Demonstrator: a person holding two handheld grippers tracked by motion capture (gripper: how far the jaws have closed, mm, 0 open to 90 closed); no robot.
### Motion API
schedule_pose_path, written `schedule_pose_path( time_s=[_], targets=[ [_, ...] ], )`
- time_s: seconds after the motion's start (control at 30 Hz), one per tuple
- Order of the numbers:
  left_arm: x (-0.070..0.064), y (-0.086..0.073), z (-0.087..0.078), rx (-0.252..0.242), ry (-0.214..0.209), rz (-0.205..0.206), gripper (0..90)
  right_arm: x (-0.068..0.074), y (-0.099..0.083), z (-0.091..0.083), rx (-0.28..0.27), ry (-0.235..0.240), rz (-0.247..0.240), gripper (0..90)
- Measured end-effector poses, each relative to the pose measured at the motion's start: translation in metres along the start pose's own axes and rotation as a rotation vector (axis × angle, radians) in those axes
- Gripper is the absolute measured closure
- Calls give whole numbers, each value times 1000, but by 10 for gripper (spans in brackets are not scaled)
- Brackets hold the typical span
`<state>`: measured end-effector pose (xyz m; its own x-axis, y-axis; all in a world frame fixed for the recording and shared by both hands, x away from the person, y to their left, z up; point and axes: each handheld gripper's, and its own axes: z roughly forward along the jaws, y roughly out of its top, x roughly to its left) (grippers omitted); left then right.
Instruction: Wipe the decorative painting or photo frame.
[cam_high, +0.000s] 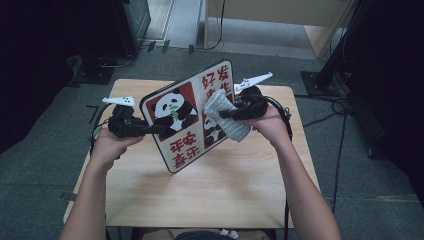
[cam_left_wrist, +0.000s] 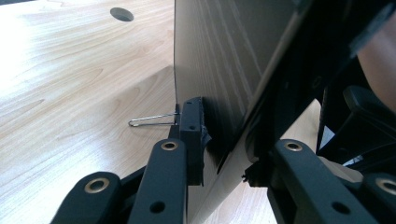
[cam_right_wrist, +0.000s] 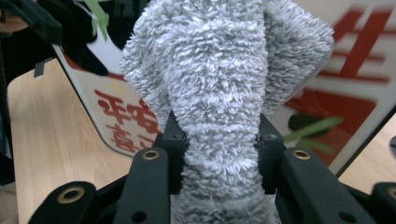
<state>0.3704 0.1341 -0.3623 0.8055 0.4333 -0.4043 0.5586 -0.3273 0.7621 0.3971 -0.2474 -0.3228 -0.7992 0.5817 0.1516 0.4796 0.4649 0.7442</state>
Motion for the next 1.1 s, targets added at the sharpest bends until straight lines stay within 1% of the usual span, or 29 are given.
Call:
schedule_pose_path(
  time_s=[0.13,0.23,0.33,0.4,0.53,0.67,0.7,0.73,0.83,1.0,1.1],
  targets=[
    [0,0,0,-1,-1,0,742,6,22,-9,-2,-20,-34,660],
    [1,0,0,-4,-5,-1,742,10,40,-17,-11,-22,-51,658],
    [1,0,0,-1,-8,0,742,15,58,-23,-19,-35,-68,658],
    [2,0,0,-3,-9,-5,742,17,68,-24,-32,-41,-88,657],
    [2,0,-1,-3,-11,-5,743,22,84,-21,-32,-44,-91,655],
    [3,-1,-1,-6,-14,-7,743,23,87,-10,-17,-34,-89,654],
    [3,-1,-1,-6,-14,-7,743,23,87,-10,-17,-34,-89,654],
    [3,-1,-1,-6,-14,-5,743,22,86,-4,-10,-32,-89,654],
    [3,-1,-1,-5,-14,-2,743,22,83,1,4,-23,-74,654],
    [3,-1,-1,-4,-18,3,741,20,78,6,17,-24,-77,653],
    [4,-1,-1,-4,-23,2,739,18,75,7,11,-14,-65,653]
  ],
)
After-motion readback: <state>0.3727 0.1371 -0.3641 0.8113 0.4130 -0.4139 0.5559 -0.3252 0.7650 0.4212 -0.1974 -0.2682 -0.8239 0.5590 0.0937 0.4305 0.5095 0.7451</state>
